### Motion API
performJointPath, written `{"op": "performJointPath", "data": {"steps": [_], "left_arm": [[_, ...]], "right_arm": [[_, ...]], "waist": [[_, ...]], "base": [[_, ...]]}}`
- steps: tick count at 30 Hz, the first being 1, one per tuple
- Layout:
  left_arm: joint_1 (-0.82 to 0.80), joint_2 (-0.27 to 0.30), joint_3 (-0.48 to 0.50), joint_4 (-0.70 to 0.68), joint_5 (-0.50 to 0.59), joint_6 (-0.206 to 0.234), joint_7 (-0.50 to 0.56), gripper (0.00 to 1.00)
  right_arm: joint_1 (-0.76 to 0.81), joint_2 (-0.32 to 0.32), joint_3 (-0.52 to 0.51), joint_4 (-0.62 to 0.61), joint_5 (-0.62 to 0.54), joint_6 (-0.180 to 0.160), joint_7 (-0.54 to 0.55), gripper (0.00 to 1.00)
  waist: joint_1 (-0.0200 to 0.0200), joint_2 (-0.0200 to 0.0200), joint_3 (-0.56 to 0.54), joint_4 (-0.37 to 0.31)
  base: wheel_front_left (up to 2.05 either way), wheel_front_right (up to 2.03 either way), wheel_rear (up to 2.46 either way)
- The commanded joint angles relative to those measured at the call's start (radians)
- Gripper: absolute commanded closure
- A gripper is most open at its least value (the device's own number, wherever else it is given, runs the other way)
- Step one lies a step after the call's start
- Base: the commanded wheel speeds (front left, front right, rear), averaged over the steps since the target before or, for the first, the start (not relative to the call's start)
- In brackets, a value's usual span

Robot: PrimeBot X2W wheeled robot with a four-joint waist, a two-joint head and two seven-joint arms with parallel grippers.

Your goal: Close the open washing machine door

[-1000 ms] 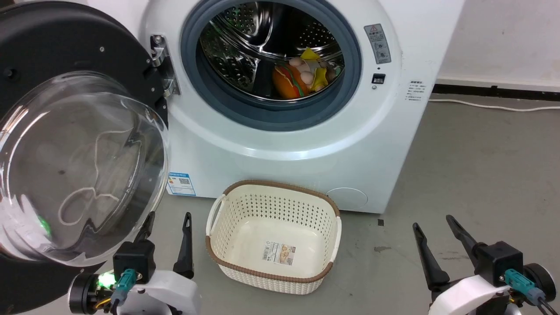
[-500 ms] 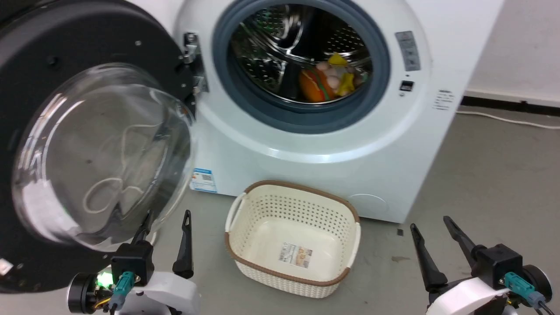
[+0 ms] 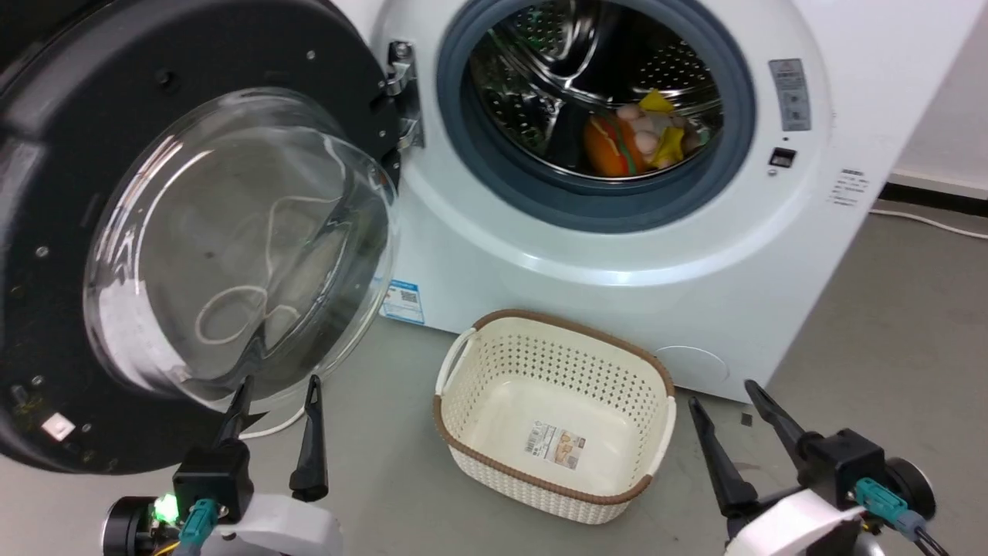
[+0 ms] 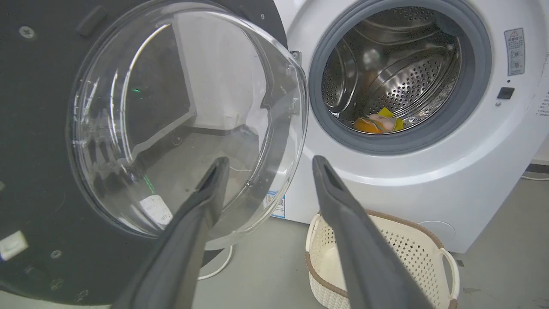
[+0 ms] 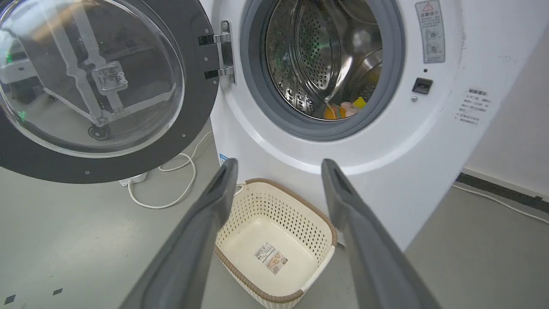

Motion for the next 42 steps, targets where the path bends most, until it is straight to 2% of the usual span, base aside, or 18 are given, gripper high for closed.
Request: {"op": "performJointPath", "data": {"steps": [1,16,39,40,41,42], "left_arm": [[0.018,0.001,0.004,-0.011,-0.007,0.008,-0.011,0.00],[0.052,0.000,0.017,-0.042,-0.014,0.018,-0.046,0.00],[0.076,0.000,0.021,-0.066,-0.028,0.028,-0.092,0.00],[0.079,0.000,0.021,-0.065,-0.039,0.026,-0.096,0.07],[0.079,0.000,0.021,-0.065,-0.039,0.026,-0.096,0.07],[0.081,0.000,0.020,-0.062,-0.048,0.020,-0.099,0.75]], "right_arm": [[-0.021,-0.008,0.012,0.009,0.010,0.000,-0.011,0.00],[-0.041,-0.018,0.070,0.043,0.027,0.000,-0.046,0.00],[-0.048,-0.015,0.097,0.078,0.045,0.001,-0.092,0.00],[-0.049,-0.016,0.099,0.083,0.046,0.001,-0.096,0.00],[-0.049,-0.016,0.099,0.083,0.046,0.001,-0.096,0.00],[-0.049,-0.016,0.099,0.084,0.046,0.001,-0.098,0.00]], "waist": [[0.0000,0.0000,0.003,0.010],[0.0000,0.0000,0.003,0.081],[0.0000,0.0000,0.010,0.177],[0.0000,0.0000,0.010,0.186],[0.0000,0.0000,0.010,0.186],[0.0000,0.0000,0.010,0.190]], "base": [[0.00,0.00,0.00],[-0.01,-0.01,-0.01],[0.00,0.00,0.00],[0.00,0.00,0.00],[0.00,0.00,0.00],[0.00,0.00,0.00]]}}
